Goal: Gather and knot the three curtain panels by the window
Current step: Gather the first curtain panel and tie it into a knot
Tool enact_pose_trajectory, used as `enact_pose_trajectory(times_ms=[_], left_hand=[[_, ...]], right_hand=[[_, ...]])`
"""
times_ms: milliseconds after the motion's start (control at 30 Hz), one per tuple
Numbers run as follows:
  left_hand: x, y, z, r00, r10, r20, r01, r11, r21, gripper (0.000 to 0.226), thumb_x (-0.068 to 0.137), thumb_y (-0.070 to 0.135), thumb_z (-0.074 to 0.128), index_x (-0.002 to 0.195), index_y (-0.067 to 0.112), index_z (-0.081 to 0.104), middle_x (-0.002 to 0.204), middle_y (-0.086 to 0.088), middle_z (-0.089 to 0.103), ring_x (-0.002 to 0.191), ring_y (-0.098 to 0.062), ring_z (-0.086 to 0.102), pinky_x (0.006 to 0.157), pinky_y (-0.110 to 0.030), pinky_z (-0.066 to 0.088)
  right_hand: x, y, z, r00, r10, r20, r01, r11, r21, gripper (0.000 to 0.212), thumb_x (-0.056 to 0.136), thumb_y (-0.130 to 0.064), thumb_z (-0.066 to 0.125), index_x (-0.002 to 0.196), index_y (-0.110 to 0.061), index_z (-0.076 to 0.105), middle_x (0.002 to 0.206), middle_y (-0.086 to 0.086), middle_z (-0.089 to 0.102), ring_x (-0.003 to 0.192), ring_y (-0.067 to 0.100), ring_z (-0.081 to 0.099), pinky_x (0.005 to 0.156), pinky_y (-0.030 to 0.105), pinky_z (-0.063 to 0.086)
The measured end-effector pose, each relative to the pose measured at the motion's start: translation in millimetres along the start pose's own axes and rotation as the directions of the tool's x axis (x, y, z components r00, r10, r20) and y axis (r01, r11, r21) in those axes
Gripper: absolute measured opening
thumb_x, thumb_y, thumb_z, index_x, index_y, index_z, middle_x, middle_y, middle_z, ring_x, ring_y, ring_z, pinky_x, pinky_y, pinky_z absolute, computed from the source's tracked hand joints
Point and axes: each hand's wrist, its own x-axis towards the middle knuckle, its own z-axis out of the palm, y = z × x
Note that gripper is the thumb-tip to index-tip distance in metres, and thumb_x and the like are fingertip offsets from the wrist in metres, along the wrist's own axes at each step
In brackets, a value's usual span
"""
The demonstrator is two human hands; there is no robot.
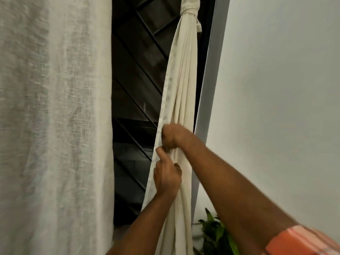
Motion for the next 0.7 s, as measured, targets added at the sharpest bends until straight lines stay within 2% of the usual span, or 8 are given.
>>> enact_pose_trajectory(times_ms=[133,200,300,367,433,533,600,700], left_hand=[[-64,-85,24,0.944,-0.303,0.128,0.310,0.950,-0.042,0.055,0.084,0.022,0.065,0.125,0.019,0.028,0.111,-0.010,0.062,0.093,-0.027,0.063,0.086,-0.043,0.050],[-82,-109,26,0.898,-0.401,0.179,0.417,0.907,-0.060,0.044,0.085,0.024,0.065,0.117,0.021,0.035,0.110,-0.007,0.061,0.090,-0.022,0.058,0.088,-0.039,0.048],[-83,-115,25,0.931,-0.304,0.203,0.318,0.948,-0.038,0.034,0.084,0.023,0.064,0.115,0.022,0.049,0.110,-0.001,0.063,0.100,-0.022,0.060,0.091,-0.039,0.047],[-80,-103,18,0.956,-0.234,0.178,0.248,0.967,-0.062,0.045,0.082,0.024,0.065,0.123,0.024,0.046,0.113,0.002,0.061,0.105,-0.023,0.060,0.089,-0.038,0.050],[-73,-82,4,0.977,-0.178,0.117,0.191,0.975,-0.113,0.077,0.076,0.035,0.070,0.139,0.033,0.026,0.129,0.005,0.053,0.112,-0.021,0.057,0.089,-0.039,0.050],[-48,-43,-8,0.999,-0.004,0.049,0.010,0.991,-0.135,0.107,0.070,0.052,0.074,0.146,0.040,0.000,0.152,0.003,0.029,0.132,-0.023,0.040,0.100,-0.047,0.043],[-29,-24,-7,0.998,0.050,0.039,-0.045,0.992,-0.121,0.114,0.068,0.057,0.075,0.147,0.035,-0.005,0.155,0.001,0.022,0.136,-0.024,0.035,0.103,-0.045,0.039],[-21,-18,5,0.998,-0.026,0.055,0.034,0.988,-0.149,0.121,0.066,0.057,0.077,0.149,0.030,-0.007,0.154,-0.001,0.027,0.131,-0.027,0.041,0.098,-0.044,0.040]], right_hand=[[-60,-10,118,0.979,-0.073,0.191,0.076,0.997,-0.007,0.032,0.086,-0.031,0.066,0.109,-0.010,0.061,0.111,0.012,0.063,0.100,0.028,0.061,0.085,0.037,0.049],[-80,-11,144,0.978,-0.074,0.195,0.075,0.997,0.001,0.032,0.087,-0.032,0.066,0.111,-0.010,0.063,0.111,0.011,0.064,0.098,0.027,0.062,0.089,0.038,0.051],[-84,-7,135,0.985,-0.117,0.128,0.121,0.992,-0.023,0.032,0.089,-0.033,0.062,0.113,-0.012,0.064,0.110,0.010,0.065,0.097,0.027,0.064,0.086,0.035,0.052],[-80,-4,106,0.992,-0.123,-0.018,0.123,0.992,-0.025,0.029,0.093,-0.032,0.053,0.114,-0.015,0.064,0.109,0.008,0.065,0.097,0.027,0.064,0.079,0.032,0.048],[-71,-1,67,0.962,-0.107,-0.251,0.108,0.994,-0.008,0.034,0.094,-0.034,0.046,0.119,-0.018,0.061,0.113,0.008,0.061,0.102,0.027,0.061,0.077,0.032,0.046],[-51,0,10,0.828,-0.106,-0.551,0.099,0.994,-0.042,0.047,0.090,-0.040,0.047,0.132,-0.021,0.053,0.129,0.011,0.050,0.118,0.029,0.048,0.089,0.040,0.045],[-36,-3,-12,0.808,-0.096,-0.581,0.079,0.995,-0.055,0.052,0.088,-0.042,0.051,0.137,-0.024,0.048,0.133,0.010,0.046,0.123,0.030,0.044,0.093,0.044,0.044],[-20,-9,-7,0.884,-0.082,-0.460,0.040,0.994,-0.100,0.056,0.084,-0.038,0.057,0.137,-0.025,0.045,0.127,0.008,0.052,0.115,0.031,0.052,0.088,0.044,0.046]])
